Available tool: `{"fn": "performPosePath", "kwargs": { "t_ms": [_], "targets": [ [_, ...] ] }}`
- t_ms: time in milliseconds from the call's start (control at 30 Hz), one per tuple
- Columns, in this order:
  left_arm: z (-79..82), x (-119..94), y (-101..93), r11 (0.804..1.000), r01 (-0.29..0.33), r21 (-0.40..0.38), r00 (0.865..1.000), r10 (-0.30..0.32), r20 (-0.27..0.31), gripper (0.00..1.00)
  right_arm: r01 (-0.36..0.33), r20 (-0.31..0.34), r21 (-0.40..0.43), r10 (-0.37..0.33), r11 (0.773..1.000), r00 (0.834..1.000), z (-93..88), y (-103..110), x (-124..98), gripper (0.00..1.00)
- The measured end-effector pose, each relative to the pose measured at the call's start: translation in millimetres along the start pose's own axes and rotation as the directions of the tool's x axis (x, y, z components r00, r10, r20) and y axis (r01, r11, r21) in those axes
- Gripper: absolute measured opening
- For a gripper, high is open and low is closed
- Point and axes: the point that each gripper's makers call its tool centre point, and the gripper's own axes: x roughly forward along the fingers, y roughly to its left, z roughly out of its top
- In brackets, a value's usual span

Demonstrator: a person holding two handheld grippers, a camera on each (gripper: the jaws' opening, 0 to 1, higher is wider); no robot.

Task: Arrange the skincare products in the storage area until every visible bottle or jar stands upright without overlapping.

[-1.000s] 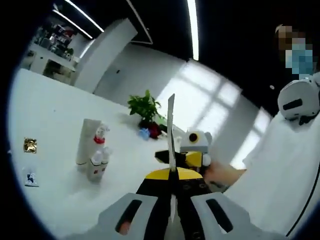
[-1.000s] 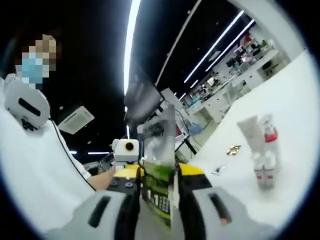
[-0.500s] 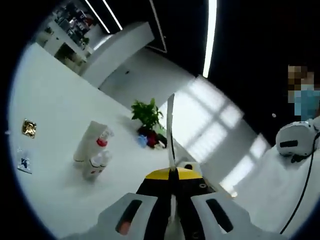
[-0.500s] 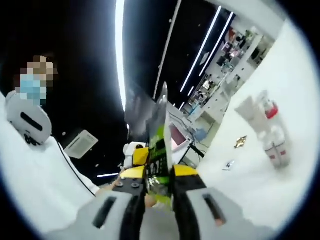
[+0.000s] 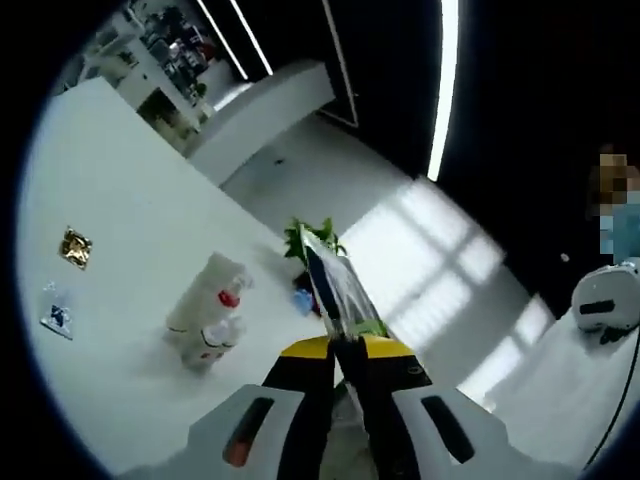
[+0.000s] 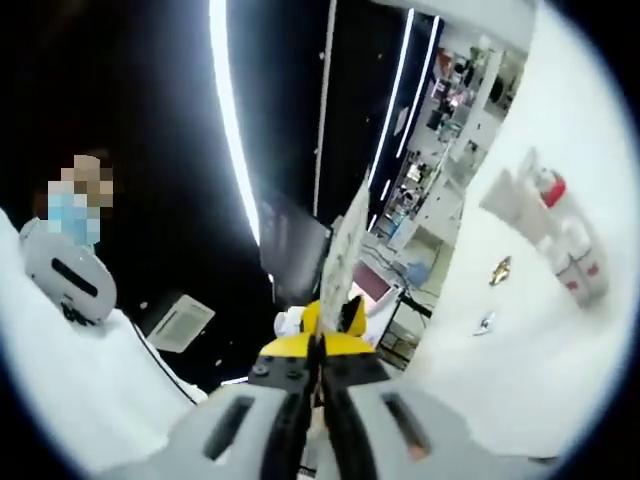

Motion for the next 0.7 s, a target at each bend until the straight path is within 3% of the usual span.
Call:
{"fn": "performPosePath", "kwargs": {
  "t_ms": [100,167,200,367,500,700],
  "targets": [
    [-8.9,-4.5,4.4,1.0,-0.021,0.011,1.0,0.021,0.011,0.21,0.004,0.04,0.035,-0.005,0.999,0.999,3.6,-1.6,1.2,0.01],
    [-14.0,-8.8,12.0,0.997,-0.054,-0.049,0.998,0.055,0.023,0.34,0.006,0.042,0.037,-0.007,0.999,0.999,4.3,-3.5,1.5,0.01],
    [-17.5,-12.0,13.5,0.994,-0.056,-0.094,0.998,0.059,0.03,0.34,0.017,0.023,0.035,-0.018,0.999,1.0,1.6,-5.9,2.7,0.01],
    [-31.5,-22.9,3.0,0.992,-0.007,-0.127,0.999,0.012,0.039,0.16,0.043,0.004,0.025,-0.044,0.999,0.999,-1.5,-11.8,2.7,0.01],
    [-37.0,-26.9,-1.8,0.986,0.007,-0.165,0.999,0.001,0.052,0.08,0.062,0.012,0.039,-0.063,0.997,0.998,-3.1,-17.2,2.2,0.01],
    [-39.5,-29.1,0.4,0.979,-0.002,-0.204,0.998,0.015,0.059,0.08,0.07,0.007,0.044,-0.07,0.997,0.997,-6.7,-20.0,2.4,0.01]
  ]
}}
